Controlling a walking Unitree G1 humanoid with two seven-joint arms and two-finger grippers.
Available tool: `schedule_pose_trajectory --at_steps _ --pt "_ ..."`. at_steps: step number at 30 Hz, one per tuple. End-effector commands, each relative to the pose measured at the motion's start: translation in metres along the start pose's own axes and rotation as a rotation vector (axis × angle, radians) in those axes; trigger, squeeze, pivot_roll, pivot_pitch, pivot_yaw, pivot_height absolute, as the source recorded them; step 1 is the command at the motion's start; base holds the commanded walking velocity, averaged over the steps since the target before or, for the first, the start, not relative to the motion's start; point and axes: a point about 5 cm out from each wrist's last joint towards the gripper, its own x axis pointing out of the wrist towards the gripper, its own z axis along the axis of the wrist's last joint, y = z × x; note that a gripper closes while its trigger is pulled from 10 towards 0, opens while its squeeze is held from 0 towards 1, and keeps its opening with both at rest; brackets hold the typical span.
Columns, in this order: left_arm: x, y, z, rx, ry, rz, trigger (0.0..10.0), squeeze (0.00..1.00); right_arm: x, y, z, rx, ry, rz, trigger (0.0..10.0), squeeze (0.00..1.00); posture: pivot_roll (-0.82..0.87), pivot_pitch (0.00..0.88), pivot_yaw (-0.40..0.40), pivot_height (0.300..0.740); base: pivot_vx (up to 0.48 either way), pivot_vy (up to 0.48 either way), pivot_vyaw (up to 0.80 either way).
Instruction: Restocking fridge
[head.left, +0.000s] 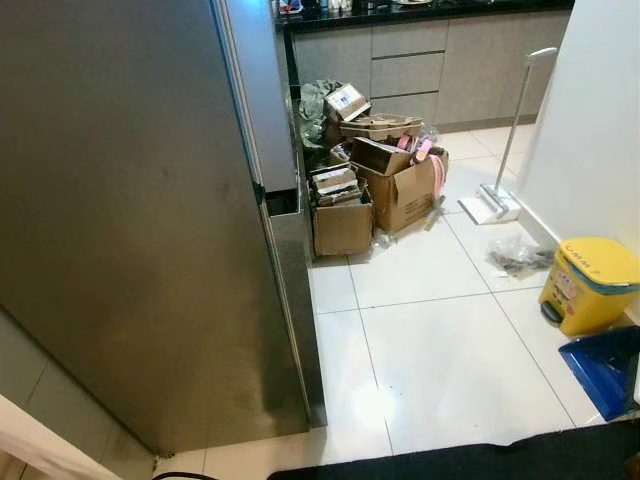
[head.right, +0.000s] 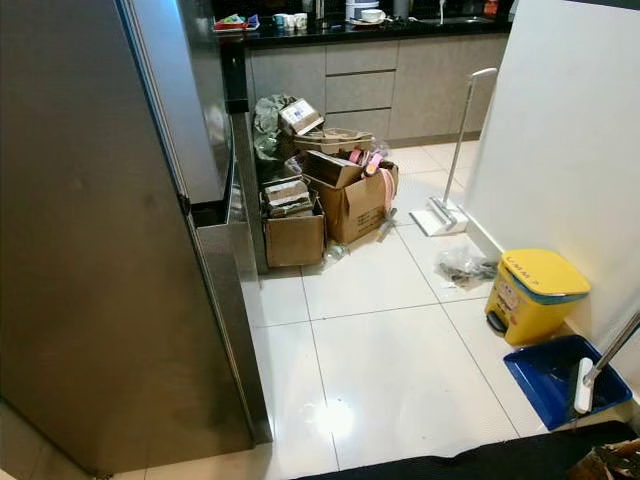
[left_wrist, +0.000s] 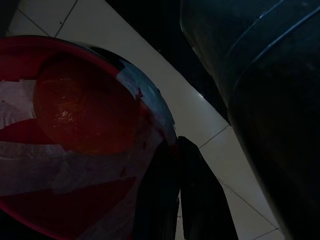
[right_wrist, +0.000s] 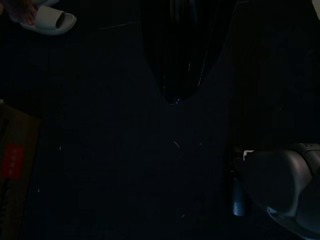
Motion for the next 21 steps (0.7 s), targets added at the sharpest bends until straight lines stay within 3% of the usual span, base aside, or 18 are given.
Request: schedule_pose_trajectory --at_steps 1,21 --pt "-0.0010 0.0068 0.0172 0.011 -0.063 0.025 10.0 0.00 0.0002 0.0015 0.0005 0.020 0.000 0.006 10.0 0.00 -0.03 0.000 0.022 0.740 0.000 0.289 0.00" --pt "-0.0008 0.0054 0.0159 0.029 -0.060 0.017 10.0 0.00 0.0008 0.0025 0.0062 0.017 -0.007 0.008 10.0 0.00 -0.03 0.000 0.021 0.740 0.000 0.278 0.00"
